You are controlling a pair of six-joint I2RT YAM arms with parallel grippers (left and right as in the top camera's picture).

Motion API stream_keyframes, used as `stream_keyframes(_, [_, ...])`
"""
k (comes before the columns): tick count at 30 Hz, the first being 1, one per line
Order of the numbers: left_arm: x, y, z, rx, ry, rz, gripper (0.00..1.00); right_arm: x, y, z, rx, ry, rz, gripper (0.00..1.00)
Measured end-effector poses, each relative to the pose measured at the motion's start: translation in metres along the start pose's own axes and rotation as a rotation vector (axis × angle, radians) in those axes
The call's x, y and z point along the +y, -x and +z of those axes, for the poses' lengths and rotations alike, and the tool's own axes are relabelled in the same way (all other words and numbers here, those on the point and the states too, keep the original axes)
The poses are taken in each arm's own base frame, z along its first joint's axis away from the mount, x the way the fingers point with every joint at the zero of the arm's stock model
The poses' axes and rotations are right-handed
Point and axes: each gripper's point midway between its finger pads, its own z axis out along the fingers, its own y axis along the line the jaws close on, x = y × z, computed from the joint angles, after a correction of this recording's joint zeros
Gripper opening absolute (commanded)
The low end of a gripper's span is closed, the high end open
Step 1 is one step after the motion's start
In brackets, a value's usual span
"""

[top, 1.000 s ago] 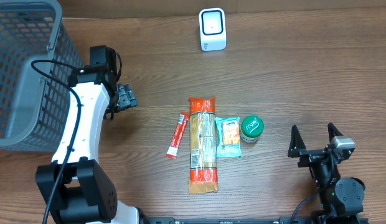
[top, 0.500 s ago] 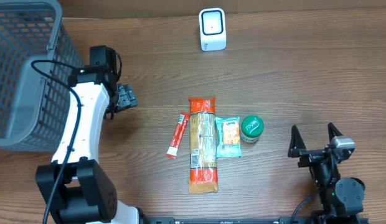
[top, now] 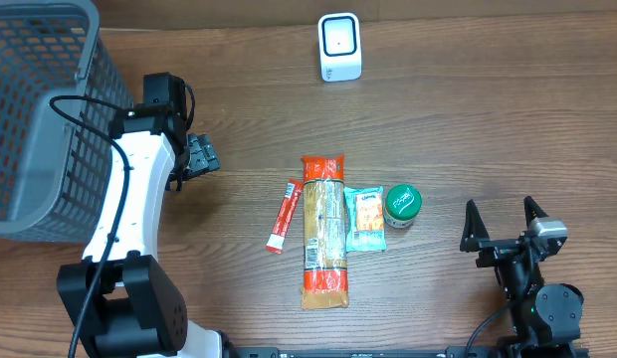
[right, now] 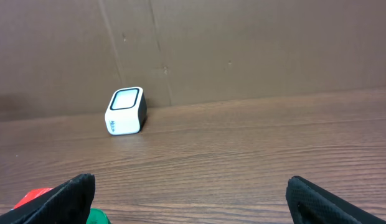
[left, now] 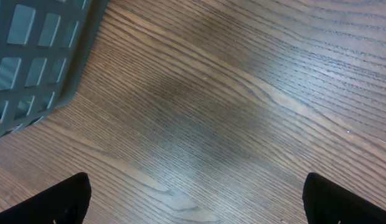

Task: Scan the item barcode
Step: 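Raise the left gripper and withdraw it beside the basket, then move the right gripper from rest over the green-lidded jar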

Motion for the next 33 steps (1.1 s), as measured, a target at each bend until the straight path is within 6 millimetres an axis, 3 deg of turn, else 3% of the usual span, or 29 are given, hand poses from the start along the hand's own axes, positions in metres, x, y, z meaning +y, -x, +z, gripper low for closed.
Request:
stream_keyframes(22, [0.0, 0.0, 0.0, 0.0, 0.0, 0.0, 1.0, 0.003, -0.001, 0.0, 0.003, 0.016, 0.002, 1.0])
stream_keyframes(28, [0.0, 0.0, 0.0, 0.0, 0.0, 0.0, 1.0, 0.007, -0.002, 0.0, 0.01, 0.04, 0.085, 1.0])
stream_keyframes(33, [0.0, 0.0, 0.0, 0.0, 0.0, 0.0, 1.0, 0.008, -0.016, -0.002, 0.085, 0.043, 0.162, 1.0])
